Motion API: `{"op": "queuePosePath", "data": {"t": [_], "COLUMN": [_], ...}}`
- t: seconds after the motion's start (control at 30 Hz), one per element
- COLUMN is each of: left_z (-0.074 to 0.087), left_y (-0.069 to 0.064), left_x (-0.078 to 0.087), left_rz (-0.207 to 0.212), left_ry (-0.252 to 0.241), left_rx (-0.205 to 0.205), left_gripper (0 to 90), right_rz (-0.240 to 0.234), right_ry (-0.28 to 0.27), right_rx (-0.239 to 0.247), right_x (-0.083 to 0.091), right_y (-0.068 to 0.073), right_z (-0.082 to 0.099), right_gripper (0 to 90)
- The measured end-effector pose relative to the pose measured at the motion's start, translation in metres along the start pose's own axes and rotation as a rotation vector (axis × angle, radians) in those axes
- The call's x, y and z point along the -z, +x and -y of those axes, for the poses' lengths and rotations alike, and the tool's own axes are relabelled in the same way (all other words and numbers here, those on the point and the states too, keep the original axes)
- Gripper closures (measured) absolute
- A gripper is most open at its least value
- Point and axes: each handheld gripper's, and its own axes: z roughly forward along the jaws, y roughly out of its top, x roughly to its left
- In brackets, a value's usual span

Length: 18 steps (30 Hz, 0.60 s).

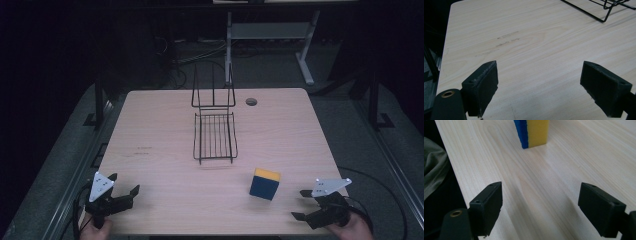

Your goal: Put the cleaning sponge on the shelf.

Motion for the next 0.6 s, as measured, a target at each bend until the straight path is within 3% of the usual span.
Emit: {"op": "queuePosePath", "data": {"t": [0.6], "left_z": [0.0], "left_y": [-0.001], "left_x": [0.0], "left_rz": [0.007], "left_ry": [0.003], "left_rx": [-0.006], "left_gripper": [14.1], "right_rz": [-0.006], "right_ry": [-0.004], "right_rx": [0.04], "right_x": [-0.005], "right_y": [0.005], "right_z": [-0.012], "right_gripper": [19.6]}}
